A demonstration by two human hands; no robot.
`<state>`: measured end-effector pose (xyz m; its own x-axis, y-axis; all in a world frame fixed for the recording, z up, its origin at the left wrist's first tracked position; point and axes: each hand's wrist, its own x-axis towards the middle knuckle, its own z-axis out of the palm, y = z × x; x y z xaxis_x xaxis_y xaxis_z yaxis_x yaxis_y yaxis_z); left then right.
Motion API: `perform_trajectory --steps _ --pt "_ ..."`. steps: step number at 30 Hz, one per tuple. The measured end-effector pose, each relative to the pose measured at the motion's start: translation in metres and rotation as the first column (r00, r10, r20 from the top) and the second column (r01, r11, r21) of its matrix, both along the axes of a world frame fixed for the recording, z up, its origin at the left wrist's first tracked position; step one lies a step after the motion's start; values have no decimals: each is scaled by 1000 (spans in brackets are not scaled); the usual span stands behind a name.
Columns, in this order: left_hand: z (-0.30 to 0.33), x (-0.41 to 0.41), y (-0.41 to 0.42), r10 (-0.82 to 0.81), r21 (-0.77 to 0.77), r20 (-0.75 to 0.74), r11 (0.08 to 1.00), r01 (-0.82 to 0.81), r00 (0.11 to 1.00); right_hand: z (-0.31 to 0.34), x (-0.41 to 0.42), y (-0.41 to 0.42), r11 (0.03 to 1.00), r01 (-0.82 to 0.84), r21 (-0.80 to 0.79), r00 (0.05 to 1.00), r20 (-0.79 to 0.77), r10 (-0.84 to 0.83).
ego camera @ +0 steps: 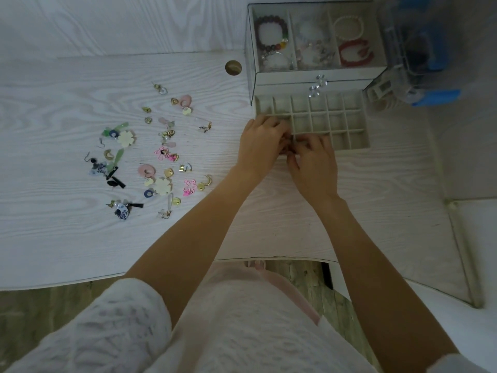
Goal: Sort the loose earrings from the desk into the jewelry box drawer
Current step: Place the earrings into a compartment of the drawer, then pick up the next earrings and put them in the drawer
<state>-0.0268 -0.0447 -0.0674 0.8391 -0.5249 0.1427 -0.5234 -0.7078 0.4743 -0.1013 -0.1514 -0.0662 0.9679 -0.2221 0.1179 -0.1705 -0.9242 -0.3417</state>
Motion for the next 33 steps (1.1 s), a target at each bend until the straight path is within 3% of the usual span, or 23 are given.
perform_trajectory --steps 3,5,10,14,17,21,23,28,33 --pt "-5 1 5 -51 42 71 998 48 996 3 -6 1 1000 21 1 997 78 -21" --pt "-5 1 9 -94 76 103 993 87 990 0 -6 -1 1000 -4 -24 999 44 5" --pt "-3 -9 25 -87 -84 94 992 95 992 3 -7 1 999 -34 -17 999 19 34" --pt "23 -33 65 21 -222 73 975 -4 997 28 -8 23 993 -119 23 979 170 113" --pt "38 -48 122 187 -276 9 945 -178 982 39 1 55 953 -282 115 949 177 260" --pt "24 -44 197 484 -165 -170 845 -509 858 31 43 101 875 -446 190 895 82 438" --pt "12 -39 217 561 -72 -219 807 -587 798 21 74 117 861 -465 209 883 32 469" --pt "-3 -23 220 624 100 -287 774 -625 727 -3 146 136 891 -409 196 904 -47 425" --pt "-8 -13 215 621 174 -310 781 -599 720 -16 172 144 929 -340 147 913 -184 364"
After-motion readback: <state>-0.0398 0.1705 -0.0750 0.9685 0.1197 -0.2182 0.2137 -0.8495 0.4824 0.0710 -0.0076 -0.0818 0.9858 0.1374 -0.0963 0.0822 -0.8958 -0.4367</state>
